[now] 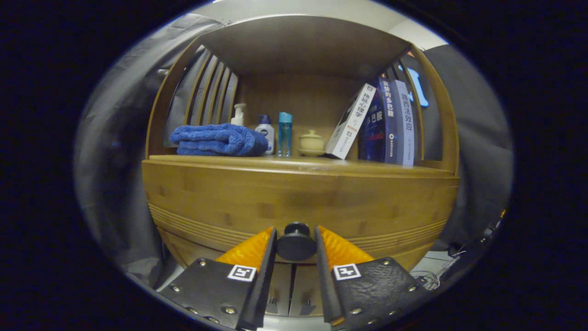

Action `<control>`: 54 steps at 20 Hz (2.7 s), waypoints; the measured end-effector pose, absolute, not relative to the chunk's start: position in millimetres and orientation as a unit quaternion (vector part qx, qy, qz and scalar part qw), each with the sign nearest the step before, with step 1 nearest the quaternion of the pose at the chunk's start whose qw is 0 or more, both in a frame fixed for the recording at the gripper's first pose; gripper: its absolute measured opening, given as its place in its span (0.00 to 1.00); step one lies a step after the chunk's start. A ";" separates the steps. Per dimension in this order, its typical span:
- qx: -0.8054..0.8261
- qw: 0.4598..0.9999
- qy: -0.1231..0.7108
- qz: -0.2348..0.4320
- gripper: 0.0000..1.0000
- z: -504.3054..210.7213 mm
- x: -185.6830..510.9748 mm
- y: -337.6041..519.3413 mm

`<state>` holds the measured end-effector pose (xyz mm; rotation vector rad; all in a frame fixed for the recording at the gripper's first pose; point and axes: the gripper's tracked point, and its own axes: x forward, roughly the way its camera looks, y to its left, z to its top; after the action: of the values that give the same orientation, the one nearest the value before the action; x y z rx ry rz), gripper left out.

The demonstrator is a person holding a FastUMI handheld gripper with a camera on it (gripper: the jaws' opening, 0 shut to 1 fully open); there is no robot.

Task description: Pull open the drawer, take out the items inside it, and place them on the countertop above the cabinet.

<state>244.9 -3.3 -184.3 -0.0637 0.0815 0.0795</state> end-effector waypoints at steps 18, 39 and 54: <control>-0.014 0.997 0.068 0.033 0.33 -188.9 236.9 -9.4; -0.044 0.993 0.083 0.076 0.33 -193.8 123.6 -20.4; -0.021 0.992 0.104 0.070 0.33 -197.1 56.6 -17.7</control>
<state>56.6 -17.7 -197.1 -0.0421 0.2090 0.1400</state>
